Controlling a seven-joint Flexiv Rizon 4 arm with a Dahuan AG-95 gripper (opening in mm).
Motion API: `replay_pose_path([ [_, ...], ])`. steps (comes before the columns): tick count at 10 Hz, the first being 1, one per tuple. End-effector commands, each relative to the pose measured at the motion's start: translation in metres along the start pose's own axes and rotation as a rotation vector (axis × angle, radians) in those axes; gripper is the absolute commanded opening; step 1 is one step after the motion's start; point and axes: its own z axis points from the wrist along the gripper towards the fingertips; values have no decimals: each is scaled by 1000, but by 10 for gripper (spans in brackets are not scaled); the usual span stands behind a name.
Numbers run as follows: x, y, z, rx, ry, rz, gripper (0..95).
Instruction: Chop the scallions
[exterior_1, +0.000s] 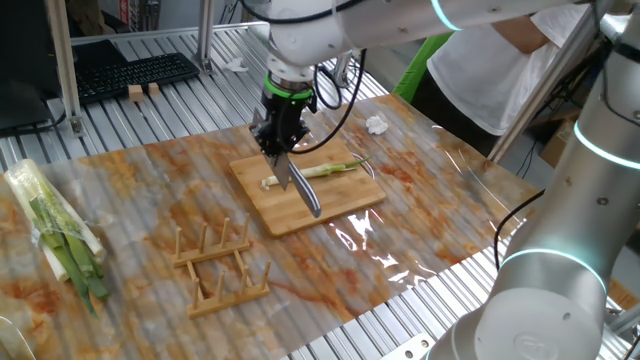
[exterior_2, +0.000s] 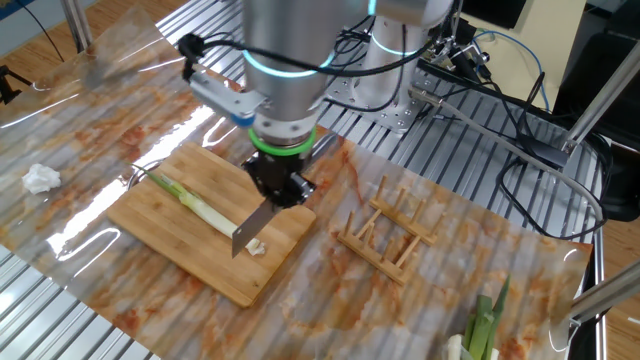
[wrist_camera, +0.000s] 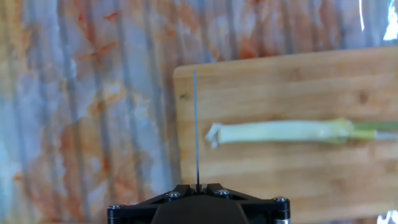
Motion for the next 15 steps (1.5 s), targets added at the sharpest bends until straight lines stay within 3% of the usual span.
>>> replay_pose_path([
  [1, -6, -1, 6, 0, -2, -4, 0],
  [7, -23, -18, 35, -2, -12, -25, 0],
  [15, -25, -29, 54, -22, -5, -16, 0],
])
